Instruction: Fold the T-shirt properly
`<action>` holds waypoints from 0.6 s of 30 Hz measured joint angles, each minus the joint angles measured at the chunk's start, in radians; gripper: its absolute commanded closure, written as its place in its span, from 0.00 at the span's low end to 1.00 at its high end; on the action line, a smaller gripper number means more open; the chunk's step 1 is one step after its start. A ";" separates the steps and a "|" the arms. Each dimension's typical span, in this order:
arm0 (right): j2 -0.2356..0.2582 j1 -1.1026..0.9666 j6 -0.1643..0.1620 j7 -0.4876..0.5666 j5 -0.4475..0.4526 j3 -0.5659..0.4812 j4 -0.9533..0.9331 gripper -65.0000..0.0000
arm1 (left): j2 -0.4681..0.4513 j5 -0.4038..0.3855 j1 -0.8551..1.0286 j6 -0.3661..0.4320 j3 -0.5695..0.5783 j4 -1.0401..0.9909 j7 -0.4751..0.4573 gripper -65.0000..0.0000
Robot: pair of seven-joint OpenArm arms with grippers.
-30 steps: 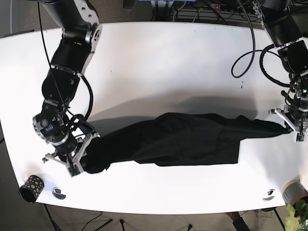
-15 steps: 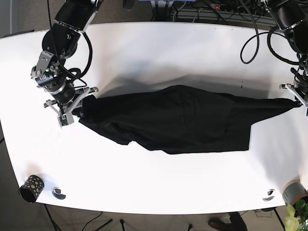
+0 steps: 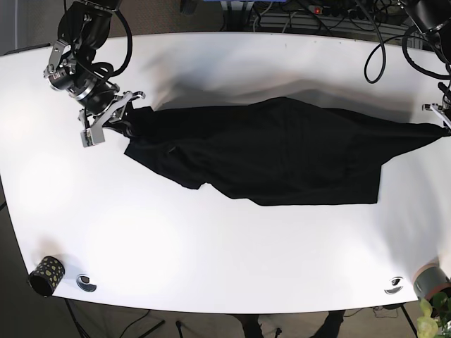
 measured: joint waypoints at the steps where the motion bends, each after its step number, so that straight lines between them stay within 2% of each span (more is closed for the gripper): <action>1: -0.001 -0.010 0.000 0.000 0.013 -0.005 0.000 1.00 | -0.003 -0.001 0.002 -0.008 0.000 -0.008 0.000 1.00; 9: 0.017 -0.127 0.000 0.002 0.102 -0.010 0.001 1.00 | -0.023 -0.004 0.000 -0.077 -0.049 -0.040 -0.012 1.00; 14: 0.016 -0.195 0.000 0.000 0.116 -0.010 0.001 1.00 | -0.022 0.002 -0.003 -0.084 -0.055 -0.066 -0.114 1.00; 18: 0.016 -0.224 0.000 -0.010 0.116 -0.011 0.000 1.00 | -0.023 0.003 -0.002 -0.087 -0.055 -0.115 -0.122 1.00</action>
